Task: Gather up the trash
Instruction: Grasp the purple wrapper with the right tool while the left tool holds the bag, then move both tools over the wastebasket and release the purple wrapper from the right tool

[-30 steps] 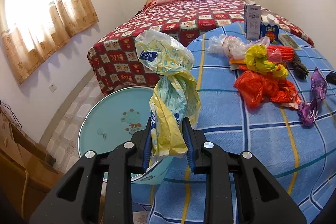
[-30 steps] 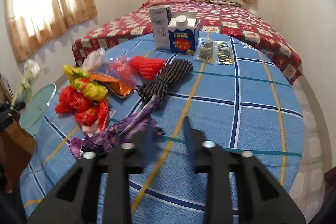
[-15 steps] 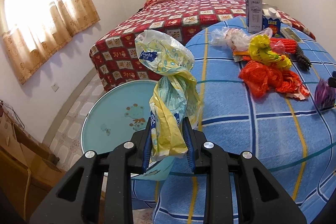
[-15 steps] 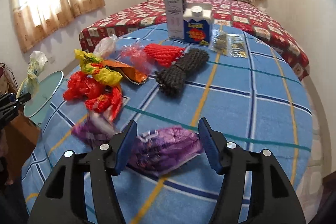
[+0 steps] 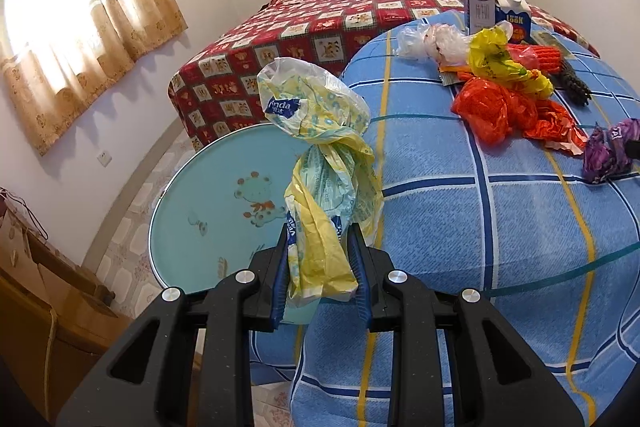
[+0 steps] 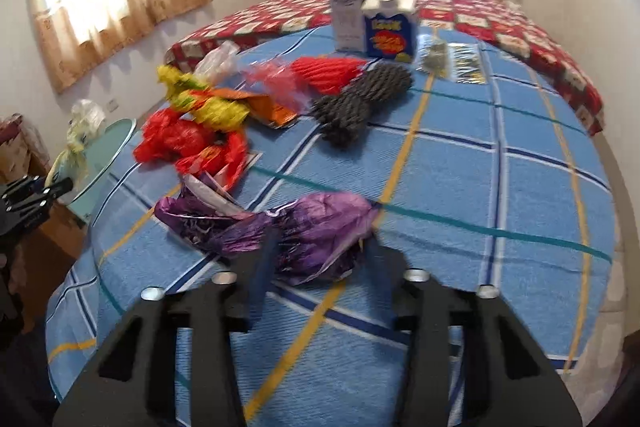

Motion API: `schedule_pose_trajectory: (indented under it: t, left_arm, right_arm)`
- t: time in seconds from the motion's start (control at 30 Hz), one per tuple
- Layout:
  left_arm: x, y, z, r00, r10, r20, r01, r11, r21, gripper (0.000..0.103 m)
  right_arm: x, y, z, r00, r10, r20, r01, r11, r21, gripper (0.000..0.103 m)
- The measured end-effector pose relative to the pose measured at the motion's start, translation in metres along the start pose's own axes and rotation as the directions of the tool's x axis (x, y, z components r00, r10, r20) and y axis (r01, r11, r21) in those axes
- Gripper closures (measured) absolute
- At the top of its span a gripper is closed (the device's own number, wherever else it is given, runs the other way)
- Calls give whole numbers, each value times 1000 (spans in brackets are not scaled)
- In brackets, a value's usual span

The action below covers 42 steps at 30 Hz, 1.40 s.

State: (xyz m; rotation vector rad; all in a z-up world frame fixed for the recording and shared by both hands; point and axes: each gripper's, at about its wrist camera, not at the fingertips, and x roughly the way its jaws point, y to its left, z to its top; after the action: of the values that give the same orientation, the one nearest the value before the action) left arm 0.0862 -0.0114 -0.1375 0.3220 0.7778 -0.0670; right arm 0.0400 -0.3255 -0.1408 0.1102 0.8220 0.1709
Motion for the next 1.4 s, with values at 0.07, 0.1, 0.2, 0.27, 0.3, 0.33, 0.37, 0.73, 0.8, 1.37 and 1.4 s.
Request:
schedule_pose_trajectory:
  t: [0.07, 0.1, 0.2, 0.27, 0.3, 0.33, 0.37, 0.73, 0.8, 1.37, 1.4]
  left_arm:
    - [-1, 2, 0, 1000, 2, 2, -2, 1000, -2, 76]
    - [-1, 2, 1, 1000, 6, 6, -6, 1000, -5, 76]
    - [-7, 7, 5, 1000, 20, 23, -19, 1000, -15, 76]
    - [-10, 12, 7, 999, 25, 28, -25, 999, -23, 76]
    - [-10, 14, 8, 999, 29, 30, -29, 999, -30, 76]
    - [-10, 16, 9, 999, 32, 31, -31, 999, -33, 76]
    - [-11, 17, 9, 999, 34, 32, -33, 999, -36, 76]
    - [-9, 32, 16, 994, 108, 31, -106, 993, -52, 76]
    - [-8, 40, 18, 991, 134, 28, -132, 989, -65, 76]
    - [-3, 92, 19, 974, 226, -15, -226, 965, -132, 76]
    - [-2, 94, 19, 974, 228, -18, -228, 965, -133, 76]
  right_arm:
    - [1, 5, -2, 1000, 0, 8, 0, 1000, -20, 97]
    - [0, 6, -2, 1000, 3, 16, -3, 1000, -18, 97]
    - [-5, 8, 2, 999, 18, 49, -17, 1000, -16, 100]
    - [-13, 9, 6, 996, 21, 87, -20, 1000, -14, 100]
    - [-16, 10, 8, 995, 23, 99, -22, 1000, -12, 100]
    - [-19, 10, 11, 994, 23, 110, -22, 1000, -10, 100]
    - [-23, 10, 14, 991, 25, 131, -25, 1000, -5, 100]
    - [-52, 27, 59, 961, 92, 259, -90, 996, -17, 101]
    - [-55, 35, 68, 955, 108, 275, -104, 994, -32, 101]
    - [-10, 128, 124, 938, 230, 260, -189, 967, -172, 101]
    - [-7, 132, 125, 939, 233, 254, -190, 965, -181, 101]
